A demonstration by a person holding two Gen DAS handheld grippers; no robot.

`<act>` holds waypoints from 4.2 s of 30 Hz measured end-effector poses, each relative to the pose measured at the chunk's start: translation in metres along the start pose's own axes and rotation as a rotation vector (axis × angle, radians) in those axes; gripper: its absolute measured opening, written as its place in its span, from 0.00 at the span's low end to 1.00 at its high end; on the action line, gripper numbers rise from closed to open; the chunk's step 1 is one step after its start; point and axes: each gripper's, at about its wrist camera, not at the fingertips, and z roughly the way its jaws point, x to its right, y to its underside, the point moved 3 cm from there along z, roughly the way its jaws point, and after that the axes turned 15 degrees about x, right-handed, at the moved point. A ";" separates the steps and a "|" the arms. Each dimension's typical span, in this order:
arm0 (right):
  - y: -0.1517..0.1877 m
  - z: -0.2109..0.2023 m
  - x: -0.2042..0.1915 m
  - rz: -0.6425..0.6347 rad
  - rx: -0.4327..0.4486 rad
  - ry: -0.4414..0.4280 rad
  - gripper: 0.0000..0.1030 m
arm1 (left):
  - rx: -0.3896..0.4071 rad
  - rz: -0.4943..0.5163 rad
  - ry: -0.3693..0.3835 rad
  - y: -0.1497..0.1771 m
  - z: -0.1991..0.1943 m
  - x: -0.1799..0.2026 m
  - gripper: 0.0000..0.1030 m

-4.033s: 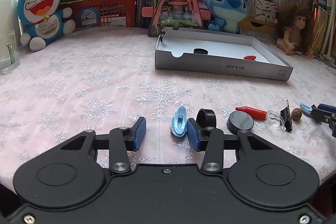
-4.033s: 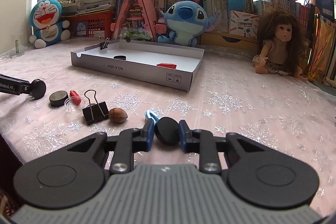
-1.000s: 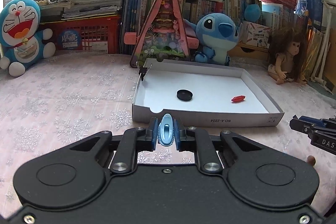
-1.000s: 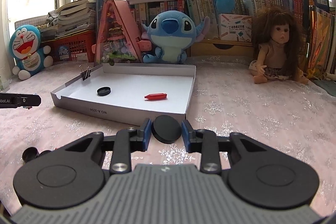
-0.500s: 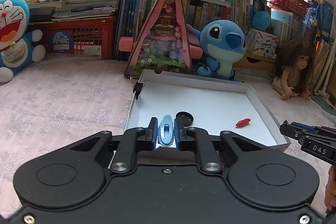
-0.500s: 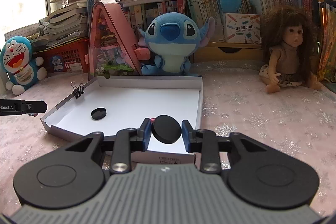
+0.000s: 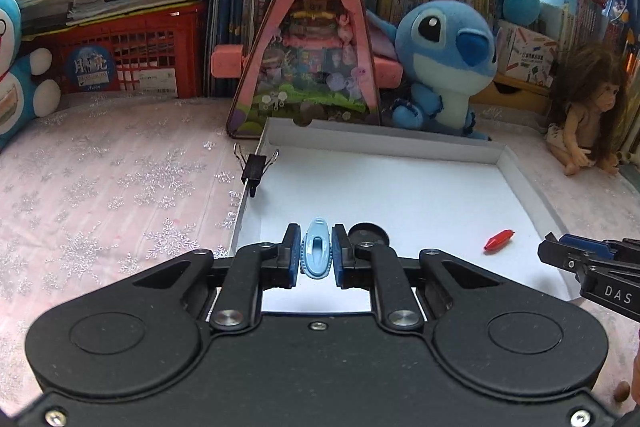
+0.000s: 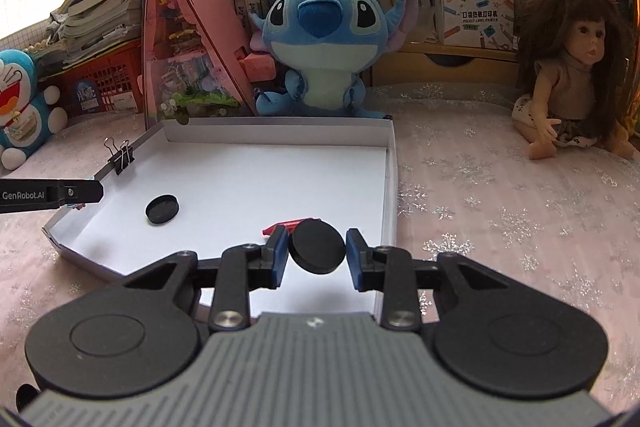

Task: Organize rigid objects

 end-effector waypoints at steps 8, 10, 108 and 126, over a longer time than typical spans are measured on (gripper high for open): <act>0.002 0.023 -0.013 -0.124 -0.066 0.011 0.36 | -0.032 0.035 -0.020 0.012 0.025 0.004 0.15; 0.003 0.027 -0.015 -0.128 -0.081 0.002 0.36 | -0.036 0.043 -0.027 0.015 0.029 0.003 0.15; 0.067 -0.140 -0.027 -0.120 0.205 -0.126 0.77 | 0.164 0.123 0.114 0.106 -0.171 0.023 0.72; 0.106 -0.163 -0.012 -0.046 0.213 -0.055 0.58 | 0.165 0.112 0.113 0.144 -0.194 0.006 0.49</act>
